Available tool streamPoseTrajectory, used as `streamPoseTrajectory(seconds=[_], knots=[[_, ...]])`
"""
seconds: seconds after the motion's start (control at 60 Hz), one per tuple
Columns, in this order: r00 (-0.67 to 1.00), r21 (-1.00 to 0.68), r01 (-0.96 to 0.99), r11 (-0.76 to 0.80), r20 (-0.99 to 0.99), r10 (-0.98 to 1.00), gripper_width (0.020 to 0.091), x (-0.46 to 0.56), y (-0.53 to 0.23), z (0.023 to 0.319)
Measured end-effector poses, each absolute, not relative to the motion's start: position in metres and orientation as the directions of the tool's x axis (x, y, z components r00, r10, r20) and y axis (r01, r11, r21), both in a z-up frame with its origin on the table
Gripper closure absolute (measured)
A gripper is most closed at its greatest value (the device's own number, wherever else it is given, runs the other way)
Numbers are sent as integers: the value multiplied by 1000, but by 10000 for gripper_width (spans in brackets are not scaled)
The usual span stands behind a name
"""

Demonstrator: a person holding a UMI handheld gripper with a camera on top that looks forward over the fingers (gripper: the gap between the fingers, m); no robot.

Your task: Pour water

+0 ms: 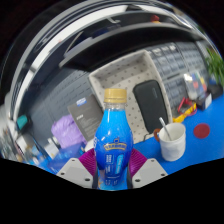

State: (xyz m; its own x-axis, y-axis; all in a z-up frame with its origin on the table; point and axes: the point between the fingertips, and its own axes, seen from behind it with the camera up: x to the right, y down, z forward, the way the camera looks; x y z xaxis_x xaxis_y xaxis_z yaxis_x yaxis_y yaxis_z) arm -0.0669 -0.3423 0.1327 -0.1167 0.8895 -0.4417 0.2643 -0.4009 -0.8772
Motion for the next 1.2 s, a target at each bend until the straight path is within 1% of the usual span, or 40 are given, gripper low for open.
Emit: streamPoseTrajectory(seconds=[0.083,0.167,0.3,0.417,0.567,0.683,0.75,0.9,1.0,1.067,1.133,1.2], knots=[[-74,-754,292,-589,-631,772,710,-83,-346,145],[-5,-581,301,-756,-794,608,710,-99,-341,149],[98,-290,277,-916,-940,327,711,-117,-330,147],[163,-88,257,-962,-978,133,711,-126,-322,143],[233,145,247,-958,-969,-87,712,-138,-321,136],[240,326,204,-923,-931,-276,711,-142,-315,143],[242,381,183,-906,-911,-334,712,-145,-311,147],[269,384,198,-902,-906,-327,710,-144,-313,148],[278,290,230,-929,-934,-223,710,-137,-312,146],[246,132,267,-955,-967,-65,710,-134,-303,152],[189,-111,290,-951,-967,171,711,-129,-285,159],[156,-335,294,-895,-907,391,709,-129,-258,181]])
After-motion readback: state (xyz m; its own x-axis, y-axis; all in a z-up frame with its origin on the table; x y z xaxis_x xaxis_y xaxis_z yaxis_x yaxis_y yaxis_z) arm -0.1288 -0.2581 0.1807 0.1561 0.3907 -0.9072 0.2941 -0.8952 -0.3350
